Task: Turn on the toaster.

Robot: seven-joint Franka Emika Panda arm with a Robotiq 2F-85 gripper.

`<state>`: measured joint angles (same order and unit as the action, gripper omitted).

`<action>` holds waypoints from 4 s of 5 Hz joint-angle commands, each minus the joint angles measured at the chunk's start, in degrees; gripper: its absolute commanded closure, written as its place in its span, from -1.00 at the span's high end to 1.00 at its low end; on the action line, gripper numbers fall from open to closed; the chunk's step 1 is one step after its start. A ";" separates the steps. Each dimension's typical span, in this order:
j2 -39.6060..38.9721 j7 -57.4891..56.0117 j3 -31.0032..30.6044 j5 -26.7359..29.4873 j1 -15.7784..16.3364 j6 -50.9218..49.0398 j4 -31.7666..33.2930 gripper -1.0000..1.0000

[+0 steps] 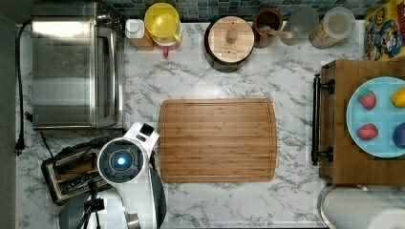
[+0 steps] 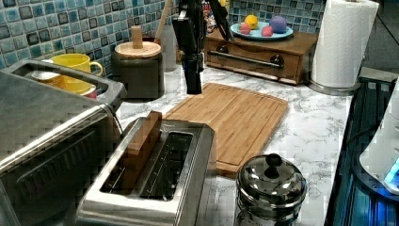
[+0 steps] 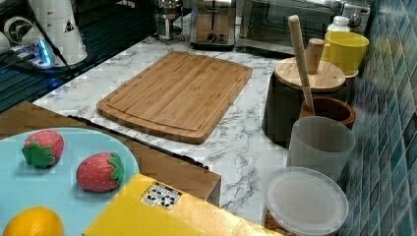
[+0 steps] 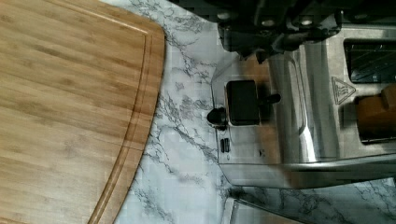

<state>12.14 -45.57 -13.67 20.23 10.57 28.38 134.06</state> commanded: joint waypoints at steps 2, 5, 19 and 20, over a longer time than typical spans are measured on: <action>-3.34 4.65 -0.02 3.43 3.33 7.10 0.54 -1.00; -11.52 9.41 0.54 0.16 0.23 10.83 -2.22 -1.00; -34.69 11.58 1.33 -6.80 2.25 9.39 -8.12 -1.00; -34.64 11.38 1.90 -6.52 2.82 9.35 -8.14 -1.00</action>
<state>-12.79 -37.46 -13.23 15.29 12.91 29.40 121.64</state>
